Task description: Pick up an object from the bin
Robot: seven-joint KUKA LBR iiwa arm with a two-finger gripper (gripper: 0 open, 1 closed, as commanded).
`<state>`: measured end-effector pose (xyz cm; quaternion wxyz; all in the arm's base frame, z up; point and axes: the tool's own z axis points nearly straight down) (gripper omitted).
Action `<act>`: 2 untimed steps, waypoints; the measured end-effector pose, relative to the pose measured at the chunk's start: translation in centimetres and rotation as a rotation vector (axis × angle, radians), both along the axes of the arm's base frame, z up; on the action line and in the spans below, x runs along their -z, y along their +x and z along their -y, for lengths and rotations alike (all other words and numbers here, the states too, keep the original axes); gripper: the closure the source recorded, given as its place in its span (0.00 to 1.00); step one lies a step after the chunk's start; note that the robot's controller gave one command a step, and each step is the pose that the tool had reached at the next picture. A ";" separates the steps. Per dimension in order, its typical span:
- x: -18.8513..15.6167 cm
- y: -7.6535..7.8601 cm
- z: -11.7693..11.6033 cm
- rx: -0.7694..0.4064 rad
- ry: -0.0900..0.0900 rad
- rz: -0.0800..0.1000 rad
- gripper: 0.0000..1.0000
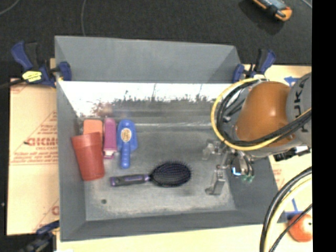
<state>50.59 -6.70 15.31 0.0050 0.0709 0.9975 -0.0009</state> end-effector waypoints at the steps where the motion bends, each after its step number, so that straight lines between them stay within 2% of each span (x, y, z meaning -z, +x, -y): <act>1: 1.2 -0.2 -0.9 -0.414 -0.006 0.001 0.00; 2: 4.7 0.3 -4.8 -0.162 -0.001 0.002 0.00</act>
Offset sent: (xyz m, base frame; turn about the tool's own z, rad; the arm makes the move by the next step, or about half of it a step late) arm 0.0061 0.0751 -0.0686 0.0662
